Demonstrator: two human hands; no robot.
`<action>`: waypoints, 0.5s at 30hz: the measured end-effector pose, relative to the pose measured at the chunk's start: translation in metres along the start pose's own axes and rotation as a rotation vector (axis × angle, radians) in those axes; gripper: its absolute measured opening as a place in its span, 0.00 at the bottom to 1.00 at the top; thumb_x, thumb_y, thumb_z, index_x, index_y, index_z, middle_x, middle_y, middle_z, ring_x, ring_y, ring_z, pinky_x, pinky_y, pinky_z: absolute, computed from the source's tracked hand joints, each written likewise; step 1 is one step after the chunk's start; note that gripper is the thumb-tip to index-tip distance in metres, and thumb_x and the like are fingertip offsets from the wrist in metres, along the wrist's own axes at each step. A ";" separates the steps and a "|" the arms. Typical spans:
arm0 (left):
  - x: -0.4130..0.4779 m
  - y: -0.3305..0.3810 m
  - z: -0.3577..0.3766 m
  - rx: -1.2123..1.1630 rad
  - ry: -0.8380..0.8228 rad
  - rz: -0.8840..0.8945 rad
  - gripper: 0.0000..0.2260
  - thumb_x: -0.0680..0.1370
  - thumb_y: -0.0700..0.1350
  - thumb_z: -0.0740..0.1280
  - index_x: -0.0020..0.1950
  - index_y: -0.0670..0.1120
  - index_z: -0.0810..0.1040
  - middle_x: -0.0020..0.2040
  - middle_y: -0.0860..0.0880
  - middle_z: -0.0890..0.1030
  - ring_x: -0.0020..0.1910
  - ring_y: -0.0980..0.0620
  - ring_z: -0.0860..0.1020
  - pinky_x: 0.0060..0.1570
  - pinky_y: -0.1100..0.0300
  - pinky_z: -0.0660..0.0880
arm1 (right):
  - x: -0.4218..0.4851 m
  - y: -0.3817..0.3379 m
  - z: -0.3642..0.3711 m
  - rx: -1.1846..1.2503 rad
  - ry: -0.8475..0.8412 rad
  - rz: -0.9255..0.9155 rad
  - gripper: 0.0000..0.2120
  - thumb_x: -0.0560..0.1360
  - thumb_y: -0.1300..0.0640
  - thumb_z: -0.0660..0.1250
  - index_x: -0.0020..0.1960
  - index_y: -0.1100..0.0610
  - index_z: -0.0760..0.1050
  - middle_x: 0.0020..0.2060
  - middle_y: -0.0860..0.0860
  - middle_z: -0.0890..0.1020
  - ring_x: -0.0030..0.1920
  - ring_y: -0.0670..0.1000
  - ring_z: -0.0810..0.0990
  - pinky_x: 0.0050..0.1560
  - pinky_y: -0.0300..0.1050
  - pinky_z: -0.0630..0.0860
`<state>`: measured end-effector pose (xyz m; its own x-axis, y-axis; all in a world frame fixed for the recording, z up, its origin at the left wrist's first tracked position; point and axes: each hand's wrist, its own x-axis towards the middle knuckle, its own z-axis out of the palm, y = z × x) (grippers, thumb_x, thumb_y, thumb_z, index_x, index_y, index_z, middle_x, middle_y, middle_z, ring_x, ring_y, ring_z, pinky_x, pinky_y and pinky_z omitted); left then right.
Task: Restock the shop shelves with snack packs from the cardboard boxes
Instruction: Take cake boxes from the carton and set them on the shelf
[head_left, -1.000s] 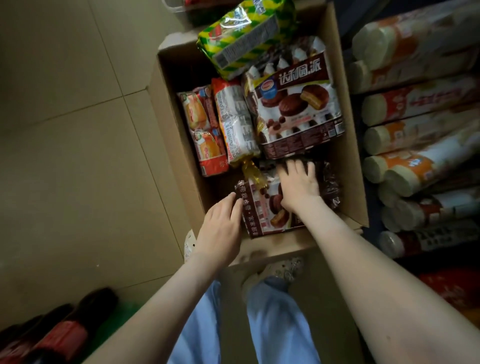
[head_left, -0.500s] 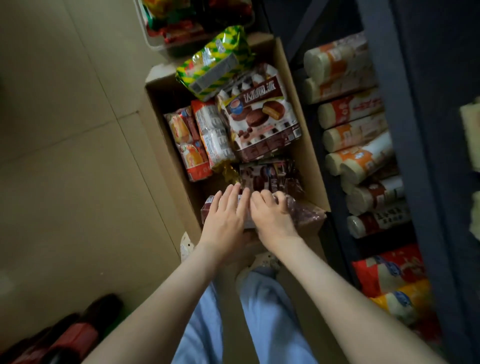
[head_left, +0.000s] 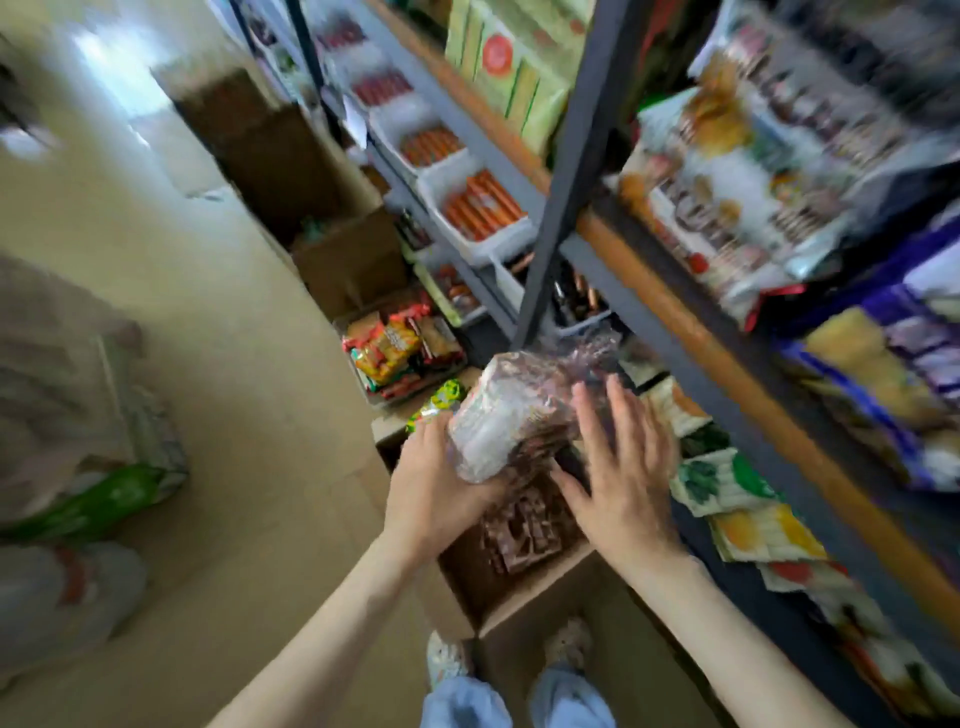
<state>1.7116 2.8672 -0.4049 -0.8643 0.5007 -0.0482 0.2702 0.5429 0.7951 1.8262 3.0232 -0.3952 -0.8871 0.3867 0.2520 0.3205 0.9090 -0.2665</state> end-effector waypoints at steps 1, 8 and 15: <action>0.000 0.029 -0.020 -0.114 0.017 0.010 0.24 0.63 0.50 0.81 0.51 0.59 0.71 0.47 0.55 0.79 0.46 0.60 0.78 0.42 0.67 0.72 | 0.006 -0.003 -0.028 0.104 0.039 0.062 0.52 0.68 0.46 0.75 0.79 0.48 0.43 0.76 0.57 0.54 0.74 0.59 0.57 0.68 0.66 0.61; 0.005 0.179 -0.108 -0.598 -0.161 0.241 0.37 0.62 0.56 0.80 0.66 0.48 0.70 0.55 0.52 0.82 0.55 0.56 0.81 0.48 0.64 0.77 | 0.031 -0.021 -0.201 0.546 0.293 0.125 0.56 0.62 0.42 0.73 0.68 0.26 0.30 0.73 0.33 0.41 0.74 0.34 0.45 0.72 0.34 0.50; 0.005 0.293 -0.120 -0.620 -0.300 0.481 0.45 0.58 0.64 0.79 0.64 0.37 0.72 0.50 0.52 0.85 0.52 0.54 0.82 0.46 0.65 0.76 | 0.012 -0.004 -0.321 0.273 0.652 -0.110 0.48 0.73 0.43 0.69 0.76 0.38 0.34 0.77 0.52 0.51 0.77 0.45 0.47 0.74 0.39 0.53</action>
<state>1.7355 2.9479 -0.0999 -0.5415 0.7884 0.2918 0.2224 -0.2005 0.9541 1.9208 3.0739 -0.0924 -0.5030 0.3870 0.7728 0.0709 0.9096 -0.4093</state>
